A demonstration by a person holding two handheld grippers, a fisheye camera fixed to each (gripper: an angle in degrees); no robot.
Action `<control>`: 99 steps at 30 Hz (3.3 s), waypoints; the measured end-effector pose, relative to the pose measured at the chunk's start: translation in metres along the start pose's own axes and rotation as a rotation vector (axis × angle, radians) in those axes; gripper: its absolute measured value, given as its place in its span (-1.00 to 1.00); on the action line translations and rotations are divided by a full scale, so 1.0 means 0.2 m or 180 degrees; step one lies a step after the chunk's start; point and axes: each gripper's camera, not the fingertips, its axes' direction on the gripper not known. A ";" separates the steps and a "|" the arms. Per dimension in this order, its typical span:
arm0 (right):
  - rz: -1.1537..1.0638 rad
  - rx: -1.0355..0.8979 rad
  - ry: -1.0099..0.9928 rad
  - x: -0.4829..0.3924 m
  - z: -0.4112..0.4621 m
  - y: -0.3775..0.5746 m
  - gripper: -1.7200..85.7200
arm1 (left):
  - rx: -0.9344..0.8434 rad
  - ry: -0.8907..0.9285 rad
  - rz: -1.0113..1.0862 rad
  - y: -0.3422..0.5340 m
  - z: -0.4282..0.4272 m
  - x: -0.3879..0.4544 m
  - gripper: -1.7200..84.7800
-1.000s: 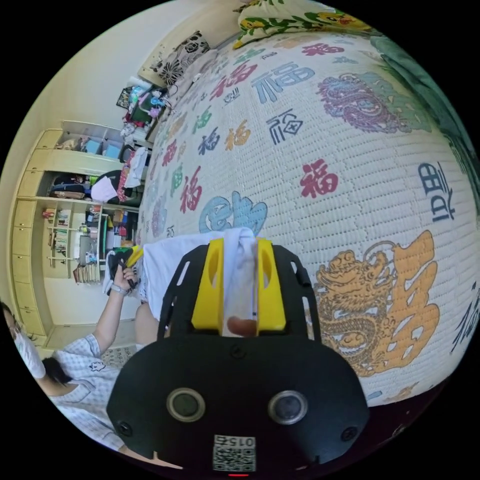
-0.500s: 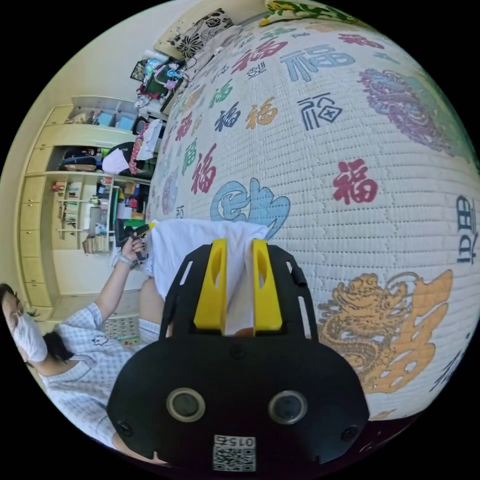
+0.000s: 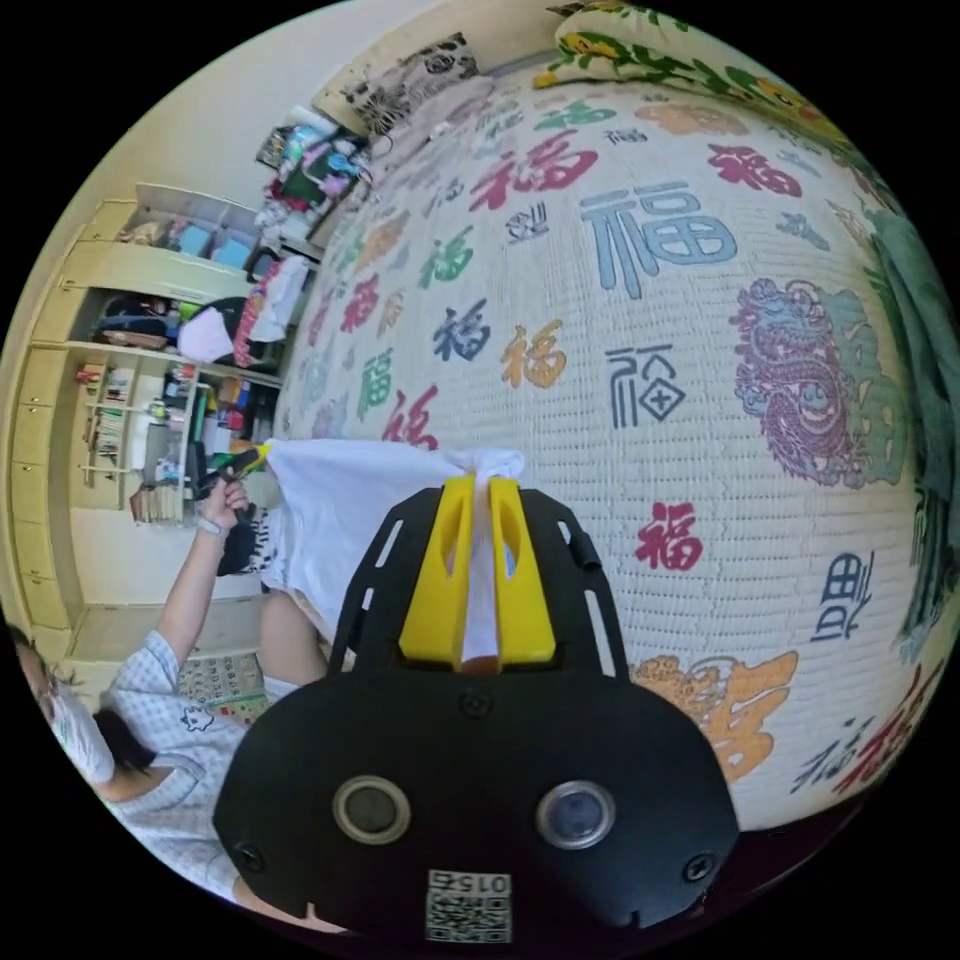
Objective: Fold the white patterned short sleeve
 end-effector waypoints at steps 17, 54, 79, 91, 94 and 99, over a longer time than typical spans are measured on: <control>0.0120 -0.0327 -0.1027 -0.18 0.76 0.95 -0.78 | -0.0045 0.0525 -0.0674 1.42 0.17 0.14 -0.75; 0.0841 0.0381 -0.0623 -0.82 1.82 0.99 -0.88 | 0.0645 0.0890 -0.1193 2.19 -0.32 0.33 -0.77; -0.1529 0.0056 0.0420 -2.47 2.57 0.02 -0.79 | 0.1766 -0.0517 -0.1405 2.65 -0.67 0.55 -0.67; -0.2495 -0.0920 0.1485 -3.41 3.73 -0.68 -0.61 | 0.2076 -0.0882 -0.1446 2.76 -0.82 0.66 -0.65; -0.2525 -0.1235 0.2129 -3.48 4.00 -0.81 -0.58 | 0.1960 -0.0778 -0.1677 2.75 -0.76 0.61 -0.71; -0.2454 -0.1935 0.2272 -3.52 4.24 -0.91 -0.71 | 0.1869 -0.0585 -0.1643 2.76 -0.70 0.64 -0.88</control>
